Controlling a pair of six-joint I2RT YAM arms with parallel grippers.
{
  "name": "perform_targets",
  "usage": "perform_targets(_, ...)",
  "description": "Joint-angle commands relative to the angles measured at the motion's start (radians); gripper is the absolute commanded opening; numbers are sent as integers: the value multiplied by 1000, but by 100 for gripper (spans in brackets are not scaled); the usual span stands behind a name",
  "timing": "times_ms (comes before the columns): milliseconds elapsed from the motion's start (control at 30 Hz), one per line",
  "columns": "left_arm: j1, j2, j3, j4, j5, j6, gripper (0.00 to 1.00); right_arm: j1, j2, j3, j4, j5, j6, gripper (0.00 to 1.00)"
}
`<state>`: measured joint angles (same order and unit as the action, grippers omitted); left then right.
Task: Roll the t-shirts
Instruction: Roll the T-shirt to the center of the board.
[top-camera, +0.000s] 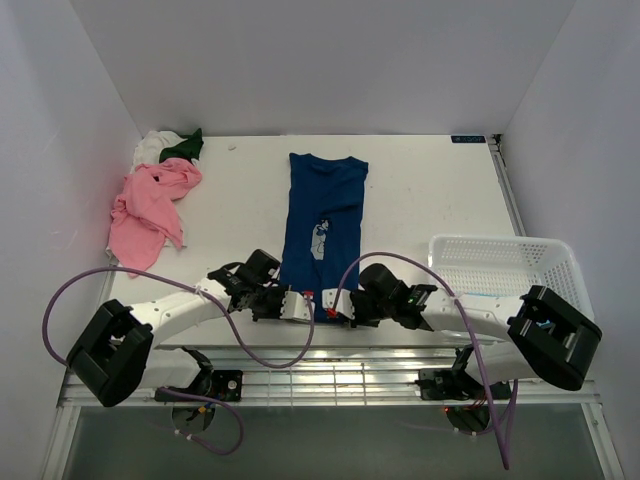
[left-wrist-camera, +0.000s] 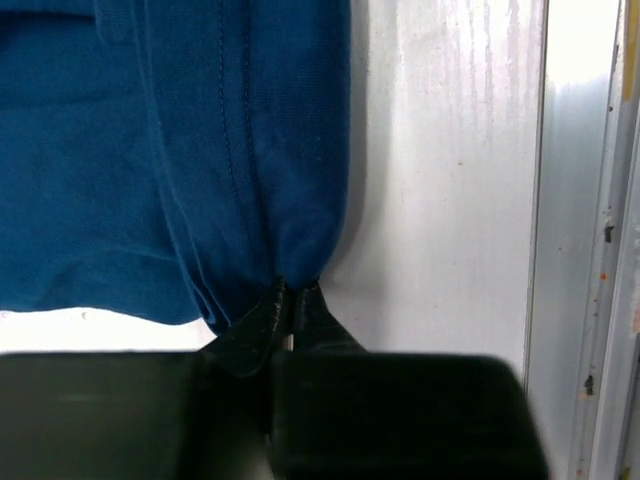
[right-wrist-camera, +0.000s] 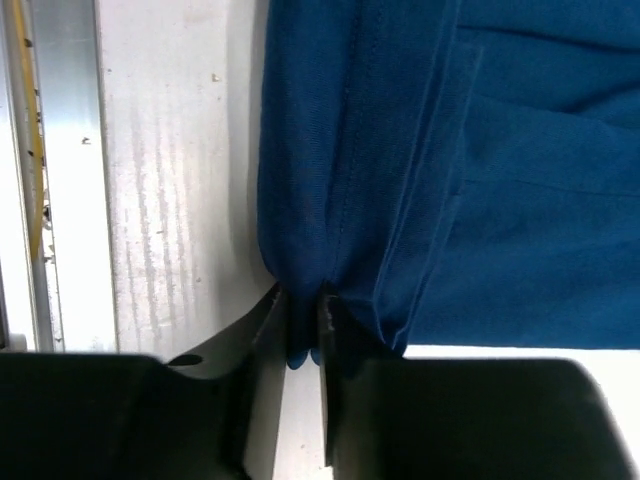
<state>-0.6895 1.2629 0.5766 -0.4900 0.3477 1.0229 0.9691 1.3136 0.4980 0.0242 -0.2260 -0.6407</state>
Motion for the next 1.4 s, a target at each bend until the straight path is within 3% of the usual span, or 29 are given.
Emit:
perform_targets(0, -4, 7, 43, -7, 17, -30, 0, 0, 21, 63, -59, 8, 1, 19)
perform_targets(100, 7, 24, 109, -117, 48, -64, 0, -9, 9, 126, -160, -10, -2, 12)
perform_targets(233, 76, 1, 169, -271, 167, -60, 0, -33, -66, 136, -251, -204, -42, 10)
perform_targets(400, 102, 21, 238, -520, 295, -6, 0, -35, -137, 114, -331, -320, -56, 8)
perform_targets(600, 102, 64, 287, -646, 332, 48, 0, -50, -126, 125, -429, -435, -45, 8)
perform_targets(733, 156, 189, 354, -688, 353, 72, 0, -145, -94, 128, -423, -522, -13, 8)
perform_targets(967, 212, 394, 497, -722, 464, 2, 0, -190, -10, 163, -351, -475, 59, 9)
perform_targets(1200, 272, 512, 552, -710, 389, -4, 0, -257, 25, 169, -288, -391, 159, 16)
perform_targets(1367, 272, 567, 620, -705, 387, -46, 0, -259, 50, 191, -268, -299, 235, 33)
